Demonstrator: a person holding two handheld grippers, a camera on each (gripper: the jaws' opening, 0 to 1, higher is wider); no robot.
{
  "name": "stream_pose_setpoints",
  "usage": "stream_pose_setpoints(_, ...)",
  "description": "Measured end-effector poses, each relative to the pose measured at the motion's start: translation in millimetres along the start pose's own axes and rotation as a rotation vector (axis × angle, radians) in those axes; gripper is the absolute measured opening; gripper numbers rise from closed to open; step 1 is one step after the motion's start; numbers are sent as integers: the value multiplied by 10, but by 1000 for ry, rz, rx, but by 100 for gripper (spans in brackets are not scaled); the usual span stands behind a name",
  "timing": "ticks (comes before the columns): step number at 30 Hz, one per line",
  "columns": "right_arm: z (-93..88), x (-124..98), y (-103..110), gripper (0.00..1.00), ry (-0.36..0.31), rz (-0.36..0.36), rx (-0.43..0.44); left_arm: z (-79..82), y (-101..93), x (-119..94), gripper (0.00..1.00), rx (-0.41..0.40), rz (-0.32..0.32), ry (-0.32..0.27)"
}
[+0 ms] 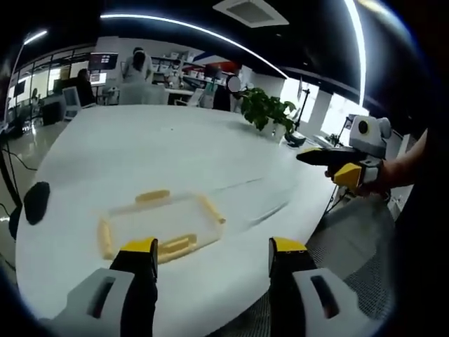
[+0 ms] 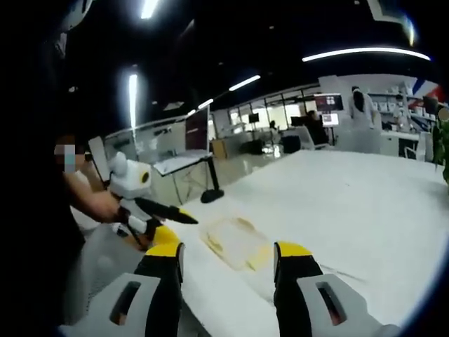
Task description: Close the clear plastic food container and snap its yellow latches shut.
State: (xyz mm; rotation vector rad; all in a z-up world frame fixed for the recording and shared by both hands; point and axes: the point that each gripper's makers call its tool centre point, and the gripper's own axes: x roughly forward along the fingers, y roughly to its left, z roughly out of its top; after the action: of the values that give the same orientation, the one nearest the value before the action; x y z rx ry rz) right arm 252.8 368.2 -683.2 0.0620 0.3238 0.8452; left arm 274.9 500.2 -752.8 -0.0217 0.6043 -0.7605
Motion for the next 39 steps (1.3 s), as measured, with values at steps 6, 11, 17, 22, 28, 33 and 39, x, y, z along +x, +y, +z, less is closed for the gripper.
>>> stream_pose_setpoints(6, 42, 142, -1, 51, -3, -2, 4, 17, 97, -11, 63, 9, -10, 8)
stream_pose_setpoints(11, 59, 231, 14, 51, -1, -4, 4, 39, 182, -32, 63, 13, -13, 5)
stream_pose_setpoints(17, 57, 314, 22, 50, 10, -17, -6, 35, 279, -24, 62, 20, -25, 12)
stream_pose_setpoints(22, 44, 379, 8, 50, 24, -21, -16, 32, 320, -27, 62, 28, -50, 28)
stream_pose_setpoints(28, 17, 467, 21, 50, 39, -26, -18, 41, 392, -51, 61, 40, -62, 33)
stream_pose_setpoints(33, -45, 527, 29, 50, 67, -20, -36, -27, 479, -43, 62, 58, -74, 66)
stream_pose_setpoints(39, -137, 608, -14, 50, 125, -20, -81, -62, 557, -39, 62, 52, -86, 111)
